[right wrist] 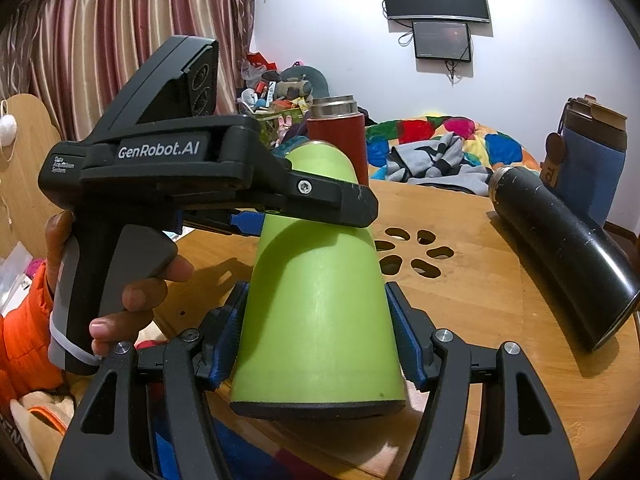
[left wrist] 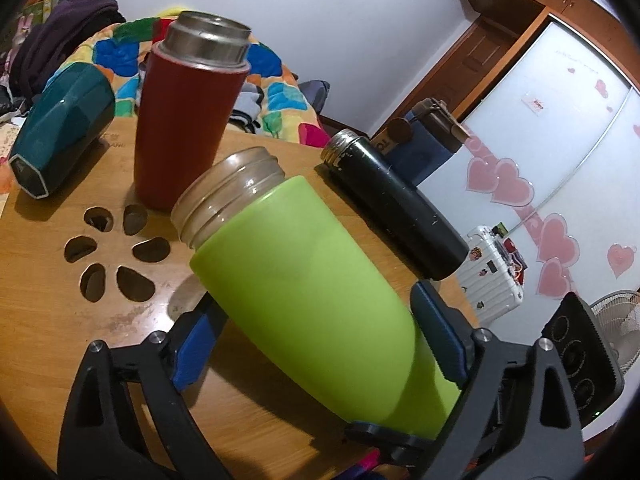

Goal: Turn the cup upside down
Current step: 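Lift the green tumbler with the left gripper and tilt it onto its side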

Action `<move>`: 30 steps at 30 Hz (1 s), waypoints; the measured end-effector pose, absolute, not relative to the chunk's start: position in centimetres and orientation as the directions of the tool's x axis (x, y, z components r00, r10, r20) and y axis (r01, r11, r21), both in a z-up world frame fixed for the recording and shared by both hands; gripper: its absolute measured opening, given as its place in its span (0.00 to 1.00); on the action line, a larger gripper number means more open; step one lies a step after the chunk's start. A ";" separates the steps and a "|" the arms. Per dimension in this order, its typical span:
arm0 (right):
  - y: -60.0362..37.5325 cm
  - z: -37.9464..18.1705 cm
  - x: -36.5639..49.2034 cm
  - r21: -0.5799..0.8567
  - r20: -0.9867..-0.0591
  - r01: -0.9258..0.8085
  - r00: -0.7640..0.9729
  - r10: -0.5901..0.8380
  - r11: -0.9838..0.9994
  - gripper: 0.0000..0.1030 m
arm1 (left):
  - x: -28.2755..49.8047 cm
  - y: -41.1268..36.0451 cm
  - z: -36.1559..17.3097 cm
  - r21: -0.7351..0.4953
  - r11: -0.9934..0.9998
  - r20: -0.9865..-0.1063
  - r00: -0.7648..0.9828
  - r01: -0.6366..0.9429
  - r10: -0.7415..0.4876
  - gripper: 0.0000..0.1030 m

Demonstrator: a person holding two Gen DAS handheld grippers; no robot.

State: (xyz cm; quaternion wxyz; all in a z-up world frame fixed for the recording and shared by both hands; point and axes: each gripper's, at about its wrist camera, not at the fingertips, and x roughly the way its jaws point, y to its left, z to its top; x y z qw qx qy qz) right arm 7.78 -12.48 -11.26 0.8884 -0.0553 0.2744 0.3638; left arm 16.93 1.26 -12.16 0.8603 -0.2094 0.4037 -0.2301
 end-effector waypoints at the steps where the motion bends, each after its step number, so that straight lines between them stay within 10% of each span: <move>1: -12.5 -11.3 7.7 0.104 -0.527 -0.679 0.582 0.620 0.727 0.60 | 16.9 1.1 -12.0 -0.549 0.806 -0.600 0.567 0.221 -0.564 0.91; 22: -12.4 -12.0 8.5 0.156 -0.532 -0.707 0.529 0.661 0.690 0.60 | 17.0 3.1 -13.9 -0.646 0.748 -0.624 0.461 0.150 -0.631 0.96; 30: -13.1 -12.1 9.2 0.185 -0.530 -0.670 0.548 0.647 0.719 0.60 | 15.0 3.6 -11.8 -0.420 0.892 -0.735 0.515 0.166 -0.441 1.00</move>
